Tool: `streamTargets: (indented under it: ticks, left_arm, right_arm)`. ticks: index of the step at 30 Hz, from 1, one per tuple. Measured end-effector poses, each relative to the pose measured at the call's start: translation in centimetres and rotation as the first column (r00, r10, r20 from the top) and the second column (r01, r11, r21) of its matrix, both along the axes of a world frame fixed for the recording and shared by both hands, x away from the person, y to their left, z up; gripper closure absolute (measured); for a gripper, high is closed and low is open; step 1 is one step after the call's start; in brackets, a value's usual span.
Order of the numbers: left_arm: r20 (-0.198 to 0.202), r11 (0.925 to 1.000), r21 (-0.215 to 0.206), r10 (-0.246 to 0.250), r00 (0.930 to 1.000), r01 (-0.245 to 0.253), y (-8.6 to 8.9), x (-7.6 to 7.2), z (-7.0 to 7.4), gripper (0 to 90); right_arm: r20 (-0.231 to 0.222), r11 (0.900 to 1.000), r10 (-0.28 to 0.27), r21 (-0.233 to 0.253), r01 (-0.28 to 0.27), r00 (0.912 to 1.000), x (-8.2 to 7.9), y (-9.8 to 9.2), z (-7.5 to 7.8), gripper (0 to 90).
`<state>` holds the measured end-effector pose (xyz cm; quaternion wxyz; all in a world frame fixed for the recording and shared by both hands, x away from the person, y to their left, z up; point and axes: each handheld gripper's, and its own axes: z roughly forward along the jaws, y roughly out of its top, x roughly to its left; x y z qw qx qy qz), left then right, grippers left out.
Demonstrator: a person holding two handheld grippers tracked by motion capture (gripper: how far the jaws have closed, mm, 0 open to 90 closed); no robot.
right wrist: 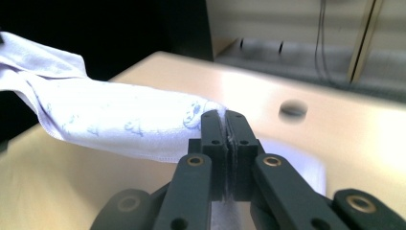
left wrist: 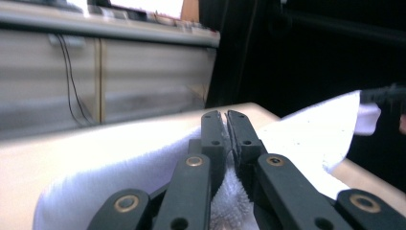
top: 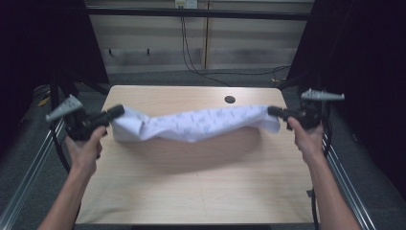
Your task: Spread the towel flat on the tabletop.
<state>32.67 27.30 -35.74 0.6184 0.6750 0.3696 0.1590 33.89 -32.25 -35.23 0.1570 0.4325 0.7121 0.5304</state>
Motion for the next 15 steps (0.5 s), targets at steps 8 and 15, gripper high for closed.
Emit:
streamTargets:
  ticks: [8,15]
  left_arm:
    - [-0.121,0.9987,0.009,-0.048,0.9915,0.049,0.7,-4.3,-5.2,86.6]
    - [-0.227,0.9947,0.053,-0.074,0.9712,0.088,0.1,-5.9,-9.1,86.5]
  right_arm:
    - [-0.148,0.995,0.085,-0.031,-0.09,0.9853,-7.1,-0.2,-7.3,86.8]
    - [-0.24,0.988,0.136,-0.038,-0.149,0.9613,-11.1,0.2,-11.4,73.6]
